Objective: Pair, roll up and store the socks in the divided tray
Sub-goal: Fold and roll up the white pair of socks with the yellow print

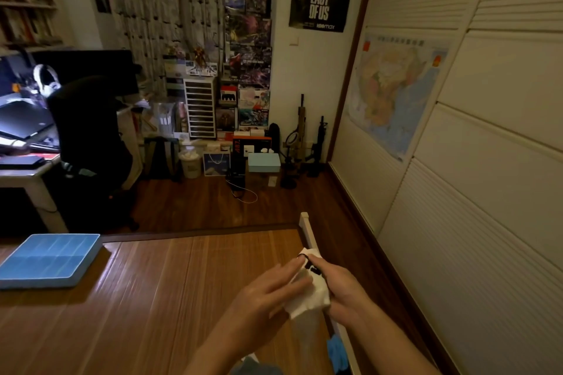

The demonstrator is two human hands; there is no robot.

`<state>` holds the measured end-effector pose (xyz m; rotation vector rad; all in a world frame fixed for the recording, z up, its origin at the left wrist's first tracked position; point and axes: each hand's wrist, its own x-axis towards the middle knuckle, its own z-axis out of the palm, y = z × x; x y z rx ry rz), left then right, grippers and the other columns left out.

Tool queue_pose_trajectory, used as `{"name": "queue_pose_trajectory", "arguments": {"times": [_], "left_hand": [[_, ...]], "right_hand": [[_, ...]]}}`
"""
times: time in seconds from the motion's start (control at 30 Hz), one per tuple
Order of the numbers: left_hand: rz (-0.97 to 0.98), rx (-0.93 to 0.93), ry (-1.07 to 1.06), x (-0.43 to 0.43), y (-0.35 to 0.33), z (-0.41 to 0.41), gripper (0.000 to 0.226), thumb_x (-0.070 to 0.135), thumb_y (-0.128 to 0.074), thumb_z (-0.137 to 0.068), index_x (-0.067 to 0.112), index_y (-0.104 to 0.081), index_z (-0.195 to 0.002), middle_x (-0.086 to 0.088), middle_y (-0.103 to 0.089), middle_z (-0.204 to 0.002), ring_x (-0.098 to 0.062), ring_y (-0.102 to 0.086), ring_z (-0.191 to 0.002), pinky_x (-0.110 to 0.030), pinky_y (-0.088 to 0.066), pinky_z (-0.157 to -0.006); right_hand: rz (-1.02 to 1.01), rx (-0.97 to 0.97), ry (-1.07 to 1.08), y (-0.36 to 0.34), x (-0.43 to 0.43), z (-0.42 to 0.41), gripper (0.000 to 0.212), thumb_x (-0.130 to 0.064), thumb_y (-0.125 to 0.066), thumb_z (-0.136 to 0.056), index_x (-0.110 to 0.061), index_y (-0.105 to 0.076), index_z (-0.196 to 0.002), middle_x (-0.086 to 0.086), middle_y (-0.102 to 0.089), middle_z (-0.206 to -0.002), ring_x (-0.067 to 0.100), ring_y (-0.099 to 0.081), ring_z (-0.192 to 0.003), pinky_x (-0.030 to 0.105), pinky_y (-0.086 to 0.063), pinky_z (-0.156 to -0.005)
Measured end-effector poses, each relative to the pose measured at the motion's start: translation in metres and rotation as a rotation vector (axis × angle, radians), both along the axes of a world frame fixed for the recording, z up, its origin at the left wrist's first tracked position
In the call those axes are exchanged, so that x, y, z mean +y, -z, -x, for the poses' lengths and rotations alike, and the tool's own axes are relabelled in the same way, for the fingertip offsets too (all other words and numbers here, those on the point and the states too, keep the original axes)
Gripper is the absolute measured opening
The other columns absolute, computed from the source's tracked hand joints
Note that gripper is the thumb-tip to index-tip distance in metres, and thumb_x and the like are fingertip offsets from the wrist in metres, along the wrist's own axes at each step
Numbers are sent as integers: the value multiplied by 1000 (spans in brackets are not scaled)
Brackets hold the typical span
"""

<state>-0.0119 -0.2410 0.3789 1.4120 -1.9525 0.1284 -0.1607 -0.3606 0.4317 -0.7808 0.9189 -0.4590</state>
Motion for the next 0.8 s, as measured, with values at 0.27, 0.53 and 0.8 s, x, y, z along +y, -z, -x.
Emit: {"name": "queue_pose_trajectory", "arguments": {"times": [0.27,0.53,0.8], "left_hand": [[-120,1212,-183,3,-6,-11,29,12,-59,-97,21,-71,-122,-2,-75,-121,-16,-74,-106,-32,-64,-79],[-189,1774,-302,0,-27,-26,25,24,-52,-104,5,-66,-111,-15,-78,-100,-28,-78,-91,-34,-64,-65],[-361,1528,-90,-10,-46,25,38,37,-55,-94,15,-69,-121,-7,-78,-110,-25,-75,-102,-31,-62,-77]], "right_hand": [[35,4,206,-4,-17,8,28,-15,-65,-97,2,-63,-119,28,-73,-106,41,-71,-99,51,-59,-83],[535,92,207,-11,-25,24,15,-30,-67,-94,-22,-73,-104,5,-78,-98,24,-75,-95,46,-62,-81],[1239,299,131,-19,29,-3,13,-35,-66,-95,-28,-67,-105,-13,-69,-92,-1,-68,-83,20,-58,-64]]}}
